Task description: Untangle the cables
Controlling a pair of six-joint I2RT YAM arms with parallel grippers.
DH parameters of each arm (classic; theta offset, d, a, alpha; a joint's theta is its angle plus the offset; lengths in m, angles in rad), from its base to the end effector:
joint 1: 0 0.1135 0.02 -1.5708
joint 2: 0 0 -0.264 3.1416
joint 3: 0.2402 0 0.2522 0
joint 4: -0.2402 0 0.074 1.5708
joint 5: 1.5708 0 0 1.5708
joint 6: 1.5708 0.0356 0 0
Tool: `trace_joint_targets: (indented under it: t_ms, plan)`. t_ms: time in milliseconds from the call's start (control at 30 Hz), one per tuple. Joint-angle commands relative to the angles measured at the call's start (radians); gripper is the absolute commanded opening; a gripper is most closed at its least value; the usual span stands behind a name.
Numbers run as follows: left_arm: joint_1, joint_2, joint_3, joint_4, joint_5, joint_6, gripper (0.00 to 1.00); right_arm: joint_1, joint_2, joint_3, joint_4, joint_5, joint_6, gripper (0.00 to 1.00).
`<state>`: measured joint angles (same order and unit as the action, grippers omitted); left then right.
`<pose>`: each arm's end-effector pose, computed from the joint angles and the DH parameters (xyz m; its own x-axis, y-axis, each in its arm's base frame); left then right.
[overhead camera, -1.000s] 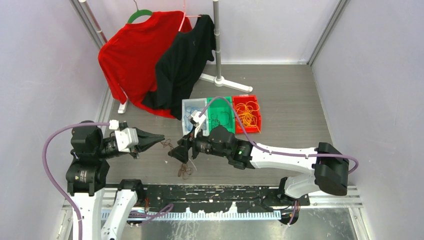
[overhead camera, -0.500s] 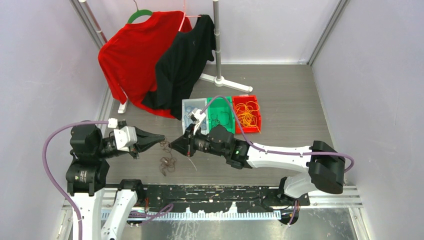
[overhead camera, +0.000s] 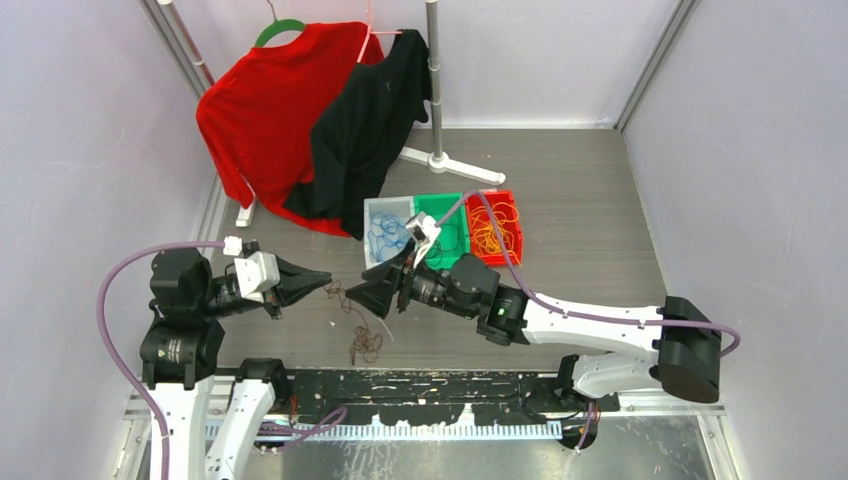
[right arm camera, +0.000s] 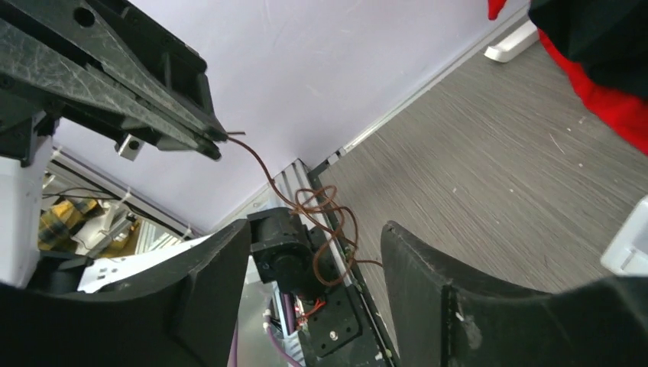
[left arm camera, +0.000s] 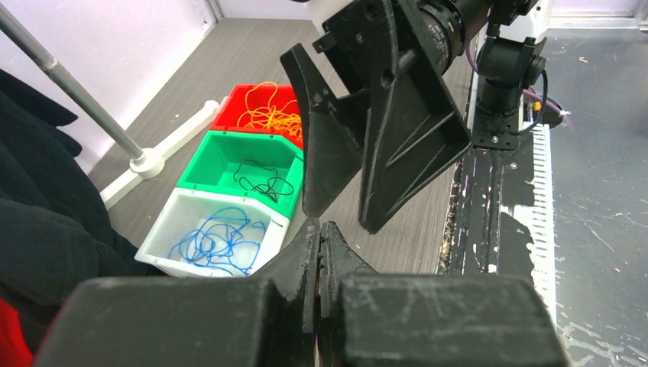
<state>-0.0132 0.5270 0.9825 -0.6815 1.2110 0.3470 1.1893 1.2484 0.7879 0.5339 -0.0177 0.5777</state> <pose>0.0693 -0.0342 0.3885 0.1011 0.1184 -0.9878 0.9383 0.3187 0.1342 0.1080 0.2710 0.3168 -0.4875 0.2514 -0.8362 -0.7978 0.2610 0.5435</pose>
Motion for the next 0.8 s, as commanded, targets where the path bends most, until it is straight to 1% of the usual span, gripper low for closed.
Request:
trace_joint_targets:
  t_ms: [0, 67, 100, 167, 233, 400, 467, 533, 600, 667, 733, 767]
  plan:
    - [-0.002, -0.009, 0.002, 0.043, -0.004, -0.006, 0.00, 0.003, -0.055, -0.069, 0.019, 0.036, 0.018, 0.69]
    - [-0.002, -0.011, 0.002, 0.042, -0.002, -0.008, 0.00, 0.013, -0.055, -0.107, 0.073, 0.017, 0.019, 0.71]
    - [-0.002, -0.011, 0.002, 0.043, 0.000, -0.008, 0.00, 0.033, -0.049, -0.112, 0.077, 0.019, -0.006, 0.73]
    - [-0.003, -0.013, 0.005, 0.042, 0.001, -0.010, 0.00, 0.091, -0.023, -0.095, 0.020, 0.086, -0.141, 0.78]
    - [-0.002, -0.011, 0.012, 0.044, 0.005, -0.015, 0.00, 0.124, 0.018, -0.075, 0.005, 0.132, -0.213, 0.81]
    - [-0.002, -0.010, 0.041, 0.061, 0.011, -0.044, 0.00, 0.126, 0.166, 0.011, 0.013, 0.184, -0.300, 0.82]
    - [-0.002, -0.006, 0.063, 0.073, 0.012, -0.065, 0.00, 0.127, 0.229, 0.045, 0.033, 0.233, -0.327, 0.82]
    - [-0.003, -0.001, 0.083, 0.083, 0.014, -0.085, 0.00, 0.126, 0.288, 0.065, 0.081, 0.315, -0.342, 0.82]
    - [-0.002, 0.004, 0.103, 0.091, 0.016, -0.105, 0.00, 0.125, 0.340, 0.065, 0.155, 0.397, -0.375, 0.81]
    - [-0.002, 0.008, 0.119, 0.097, 0.019, -0.122, 0.00, 0.125, 0.382, 0.073, 0.207, 0.428, -0.391, 0.78]
    - [-0.003, 0.012, 0.132, 0.108, 0.019, -0.141, 0.00, 0.125, 0.422, 0.090, 0.230, 0.449, -0.392, 0.71]
    - [-0.003, 0.015, 0.140, 0.113, 0.017, -0.150, 0.00, 0.125, 0.436, 0.092, 0.245, 0.450, -0.392, 0.64]
